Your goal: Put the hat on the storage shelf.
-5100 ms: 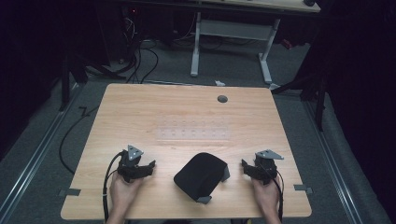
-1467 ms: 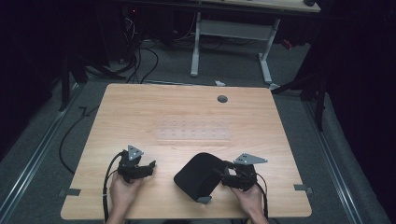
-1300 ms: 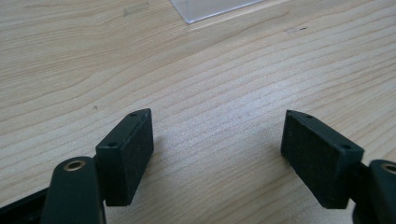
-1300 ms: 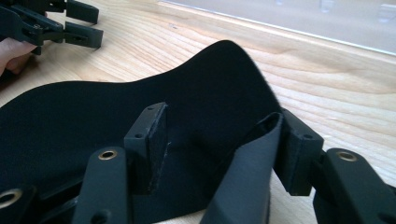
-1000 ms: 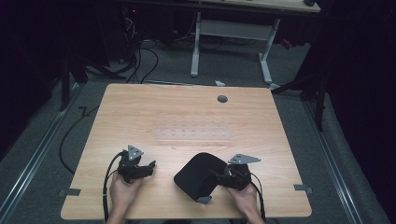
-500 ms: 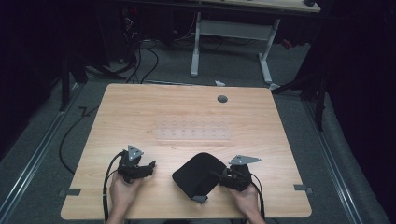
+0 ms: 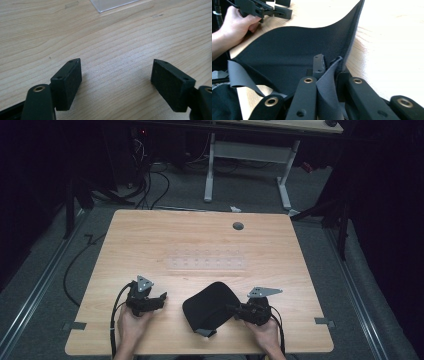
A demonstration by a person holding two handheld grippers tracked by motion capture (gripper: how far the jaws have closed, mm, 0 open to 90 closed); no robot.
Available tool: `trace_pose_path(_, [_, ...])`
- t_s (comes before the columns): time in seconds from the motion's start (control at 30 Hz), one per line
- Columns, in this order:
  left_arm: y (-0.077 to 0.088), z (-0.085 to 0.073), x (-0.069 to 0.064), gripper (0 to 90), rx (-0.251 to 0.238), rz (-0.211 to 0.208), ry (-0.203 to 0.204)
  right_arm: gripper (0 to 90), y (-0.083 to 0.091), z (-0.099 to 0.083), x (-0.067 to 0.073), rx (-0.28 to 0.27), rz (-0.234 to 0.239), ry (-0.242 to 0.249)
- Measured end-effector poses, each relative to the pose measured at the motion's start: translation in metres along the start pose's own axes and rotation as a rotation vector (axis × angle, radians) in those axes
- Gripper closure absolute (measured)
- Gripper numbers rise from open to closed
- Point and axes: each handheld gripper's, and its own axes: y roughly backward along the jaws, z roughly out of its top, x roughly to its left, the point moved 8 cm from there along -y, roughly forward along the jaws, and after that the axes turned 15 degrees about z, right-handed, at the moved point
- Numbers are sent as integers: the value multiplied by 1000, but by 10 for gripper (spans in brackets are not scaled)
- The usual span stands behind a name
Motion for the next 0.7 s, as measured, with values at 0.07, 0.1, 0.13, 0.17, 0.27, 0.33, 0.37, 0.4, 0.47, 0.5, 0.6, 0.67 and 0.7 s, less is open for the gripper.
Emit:
trace_pose_path(0.07, [0, 0, 0, 250, 0, 0, 1, 841, 1, 0, 1, -5, 9, -3])
trace_pose_path(0.1, [0, 0, 0, 250, 0, 0, 1, 843, 1, 1, 2, -10, 14, -4])
trace_pose_path(0.13, [0, 0, 0, 250, 0, 0, 1, 844, 2, 1, 3, -14, 17, -1])
trace_pose_path(0.17, [0, 0, 0, 250, 0, 0, 1, 844, 3, 2, 3, -15, 15, -1])
trace_pose_path(0.27, [0, 0, 0, 249, -1, 1, 0, 845, 4, 2, 4, -16, 11, -2])
trace_pose_path(0.33, [0, 0, 0, 243, -1, 1, 0, 845, 5, 3, 5, -12, 4, 3])
trace_pose_path(0.37, [0, 0, 0, 241, 0, 0, -1, 846, 7, 5, 6, -11, -4, 11])
trace_pose_path(0.4, [0, 0, 0, 241, 0, 0, 0, 846, 7, 6, 7, -12, -5, 12])
trace_pose_path(0.47, [0, 0, 0, 241, 0, 0, 0, 846, 9, 8, 8, -16, -10, 16])
trace_pose_path(0.5, [0, 0, 0, 241, 0, 0, 0, 846, 10, 10, 8, -19, -12, 20])
trace_pose_path(0.6, [0, 0, 0, 243, -1, 0, -1, 846, 13, 13, 8, -34, -10, 7])
trace_pose_path(0.67, [0, 0, -1, 244, 1, -2, -1, 846, 15, 14, 8, -41, -10, -1])
trace_pose_path(0.7, [0, 0, -1, 249, 1, -2, -1, 846, 15, 14, 8, -41, -10, -1])
